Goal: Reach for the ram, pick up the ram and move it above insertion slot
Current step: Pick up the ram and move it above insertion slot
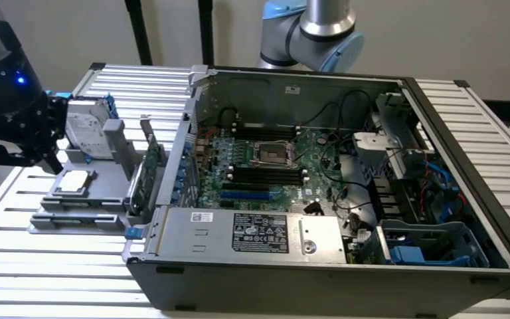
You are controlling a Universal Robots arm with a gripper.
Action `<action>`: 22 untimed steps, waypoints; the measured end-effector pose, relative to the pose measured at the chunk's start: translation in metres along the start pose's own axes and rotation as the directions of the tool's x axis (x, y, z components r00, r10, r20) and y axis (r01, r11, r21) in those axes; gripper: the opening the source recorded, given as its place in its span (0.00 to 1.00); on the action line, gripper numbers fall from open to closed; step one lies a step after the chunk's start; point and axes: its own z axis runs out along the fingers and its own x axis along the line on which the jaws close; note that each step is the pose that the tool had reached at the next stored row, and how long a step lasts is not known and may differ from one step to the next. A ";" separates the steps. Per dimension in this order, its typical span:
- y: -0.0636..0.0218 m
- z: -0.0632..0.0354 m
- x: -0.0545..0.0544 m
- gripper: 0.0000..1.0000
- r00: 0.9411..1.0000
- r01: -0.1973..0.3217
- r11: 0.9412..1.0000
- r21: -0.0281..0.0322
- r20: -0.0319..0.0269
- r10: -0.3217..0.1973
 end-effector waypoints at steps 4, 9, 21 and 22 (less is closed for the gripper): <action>0.0000 0.0009 0.000 0.11 0.997 0.073 0.997 0.001 -0.001 -0.073; 0.0000 0.0020 0.000 0.11 0.987 0.163 0.987 0.001 -0.002 -0.163; 0.0000 0.0037 0.000 0.30 0.981 0.194 0.981 0.002 -0.003 -0.194; 0.0000 0.0052 0.000 0.30 0.981 0.194 0.981 0.002 -0.003 -0.194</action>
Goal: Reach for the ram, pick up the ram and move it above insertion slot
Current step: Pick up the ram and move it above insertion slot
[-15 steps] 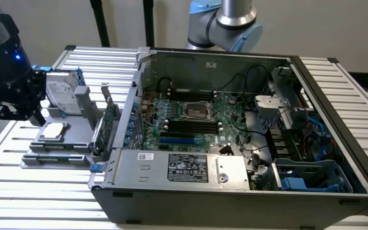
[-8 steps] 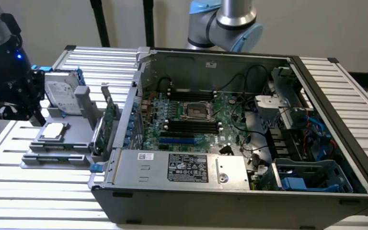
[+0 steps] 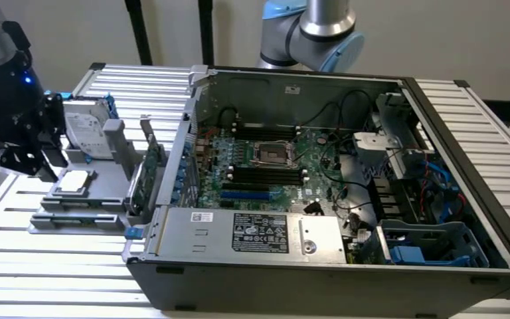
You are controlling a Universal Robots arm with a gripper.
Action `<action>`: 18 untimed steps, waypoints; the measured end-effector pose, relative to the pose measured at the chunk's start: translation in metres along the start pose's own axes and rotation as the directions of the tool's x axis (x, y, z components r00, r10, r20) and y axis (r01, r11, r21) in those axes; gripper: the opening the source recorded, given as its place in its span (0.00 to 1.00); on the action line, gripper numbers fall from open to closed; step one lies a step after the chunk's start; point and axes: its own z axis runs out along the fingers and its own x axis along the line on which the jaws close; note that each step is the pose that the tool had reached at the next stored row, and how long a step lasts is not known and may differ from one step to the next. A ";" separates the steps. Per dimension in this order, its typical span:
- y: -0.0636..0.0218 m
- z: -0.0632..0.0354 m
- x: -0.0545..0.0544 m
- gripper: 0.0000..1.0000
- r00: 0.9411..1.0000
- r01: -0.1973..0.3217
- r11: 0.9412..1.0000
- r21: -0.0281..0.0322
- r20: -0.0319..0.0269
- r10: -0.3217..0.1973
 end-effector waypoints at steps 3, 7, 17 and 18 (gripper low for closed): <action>0.0000 0.0054 0.000 0.36 1.000 0.000 1.000 0.000 0.000 0.000; 0.0001 0.0126 0.000 0.36 1.000 0.001 1.000 0.000 0.000 -0.001; -0.0003 0.0308 0.003 0.36 1.000 0.008 1.000 0.000 0.000 -0.008; -0.0003 0.0326 0.003 0.36 1.000 0.009 1.000 0.000 0.000 -0.009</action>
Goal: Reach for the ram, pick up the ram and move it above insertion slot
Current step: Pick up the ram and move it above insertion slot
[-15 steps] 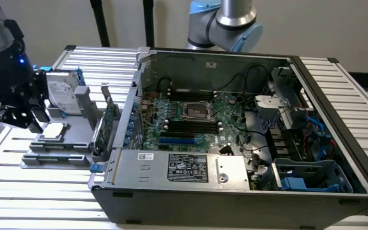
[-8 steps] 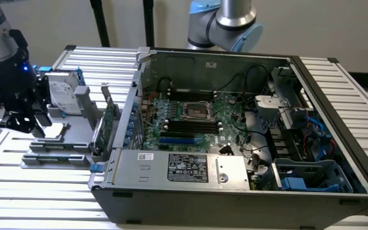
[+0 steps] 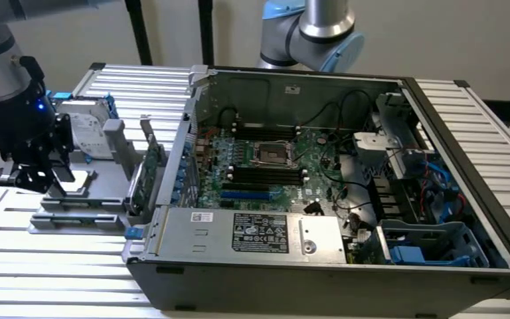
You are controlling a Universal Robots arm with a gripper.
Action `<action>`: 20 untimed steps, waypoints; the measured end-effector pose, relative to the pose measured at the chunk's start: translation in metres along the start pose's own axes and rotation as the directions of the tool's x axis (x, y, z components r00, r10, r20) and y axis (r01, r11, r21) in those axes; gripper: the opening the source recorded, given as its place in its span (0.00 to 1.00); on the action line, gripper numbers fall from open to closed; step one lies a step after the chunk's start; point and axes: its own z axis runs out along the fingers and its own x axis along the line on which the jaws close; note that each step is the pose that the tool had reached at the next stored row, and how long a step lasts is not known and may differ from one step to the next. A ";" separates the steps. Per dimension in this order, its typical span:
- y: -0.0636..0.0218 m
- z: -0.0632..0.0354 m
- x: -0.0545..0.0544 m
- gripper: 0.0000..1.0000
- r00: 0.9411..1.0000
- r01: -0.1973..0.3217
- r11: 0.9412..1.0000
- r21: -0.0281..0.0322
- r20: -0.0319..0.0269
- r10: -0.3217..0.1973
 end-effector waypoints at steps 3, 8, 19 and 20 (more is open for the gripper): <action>0.0000 0.0054 0.001 0.36 1.000 0.004 1.000 0.000 0.000 -0.004; 0.0001 0.0146 0.003 0.36 1.000 0.011 1.000 0.000 0.000 -0.011; 0.0007 0.0346 0.005 0.36 1.000 0.019 1.000 0.000 0.000 -0.019; 0.0007 0.0365 0.006 0.36 1.000 0.020 1.000 0.000 0.000 -0.020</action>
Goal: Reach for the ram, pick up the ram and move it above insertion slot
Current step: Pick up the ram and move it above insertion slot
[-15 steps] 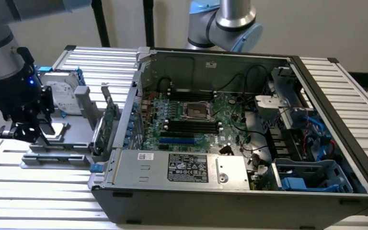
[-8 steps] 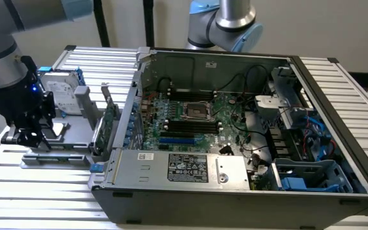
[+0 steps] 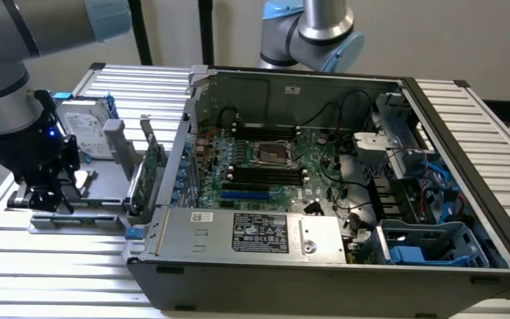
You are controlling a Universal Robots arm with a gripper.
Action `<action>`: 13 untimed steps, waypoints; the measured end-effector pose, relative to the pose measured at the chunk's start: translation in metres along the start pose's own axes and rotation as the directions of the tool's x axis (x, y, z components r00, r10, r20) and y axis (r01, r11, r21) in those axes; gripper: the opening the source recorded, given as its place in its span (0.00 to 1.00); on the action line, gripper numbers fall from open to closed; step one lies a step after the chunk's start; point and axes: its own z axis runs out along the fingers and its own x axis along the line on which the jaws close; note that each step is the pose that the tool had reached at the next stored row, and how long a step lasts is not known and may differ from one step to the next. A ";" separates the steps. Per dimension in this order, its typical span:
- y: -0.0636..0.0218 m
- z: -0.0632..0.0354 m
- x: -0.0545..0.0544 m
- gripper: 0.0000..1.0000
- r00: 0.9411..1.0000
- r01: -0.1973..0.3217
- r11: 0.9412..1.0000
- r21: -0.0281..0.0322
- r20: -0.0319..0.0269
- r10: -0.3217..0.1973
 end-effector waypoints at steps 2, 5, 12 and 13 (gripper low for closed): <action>0.0001 0.0036 0.000 0.36 1.000 0.001 1.000 0.000 0.000 -0.001; 0.0004 0.0092 0.001 0.36 1.000 0.003 1.000 0.000 0.000 -0.003; 0.0007 0.0219 0.002 0.36 1.000 0.008 1.000 0.000 0.000 -0.008; 0.0007 0.0237 0.002 0.36 1.000 0.009 1.000 0.000 0.000 -0.009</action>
